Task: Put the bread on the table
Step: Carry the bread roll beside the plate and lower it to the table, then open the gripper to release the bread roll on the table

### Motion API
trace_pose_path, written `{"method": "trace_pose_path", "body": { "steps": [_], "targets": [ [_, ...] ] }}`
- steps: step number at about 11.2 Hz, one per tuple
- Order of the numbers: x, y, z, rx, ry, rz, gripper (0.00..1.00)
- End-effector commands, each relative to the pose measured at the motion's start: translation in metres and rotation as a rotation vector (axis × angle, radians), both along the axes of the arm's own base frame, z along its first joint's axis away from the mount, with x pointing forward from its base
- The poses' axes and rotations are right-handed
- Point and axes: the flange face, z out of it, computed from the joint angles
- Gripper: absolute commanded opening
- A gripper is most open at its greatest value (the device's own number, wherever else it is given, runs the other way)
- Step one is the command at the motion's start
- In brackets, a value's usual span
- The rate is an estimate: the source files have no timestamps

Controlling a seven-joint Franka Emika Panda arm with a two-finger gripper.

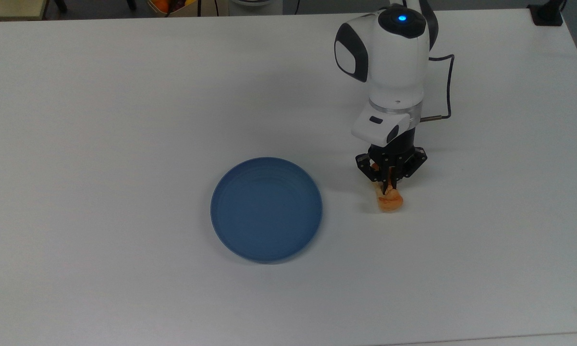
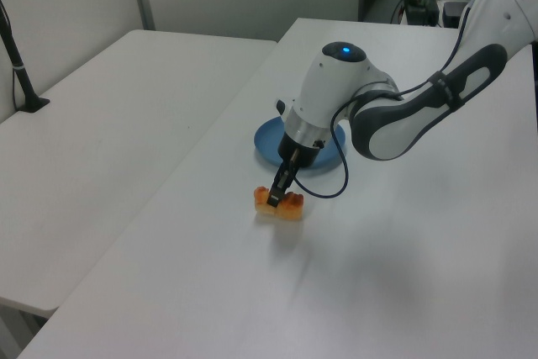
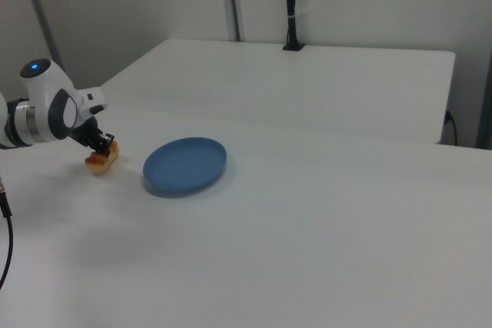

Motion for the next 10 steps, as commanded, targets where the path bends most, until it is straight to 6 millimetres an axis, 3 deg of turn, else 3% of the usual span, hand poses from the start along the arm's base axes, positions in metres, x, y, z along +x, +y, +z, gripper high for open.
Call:
{"method": "trace_pose_path", "body": {
  "steps": [1, 2, 6, 7, 10],
  "targets": [
    [0.0045, 0.0025, -0.0084, -0.008, -0.018, -0.015, 0.32],
    [0.005, 0.0015, -0.0084, -0.008, -0.018, -0.017, 0.47],
    [0.0039, 0.0034, -0.0065, -0.007, -0.018, -0.015, 0.9],
    [0.0039, 0.0034, -0.0054, -0.007, -0.019, -0.014, 0.95],
    [0.0048, 0.0012, -0.0014, -0.006, -0.021, -0.017, 0.96]
  ]
}}
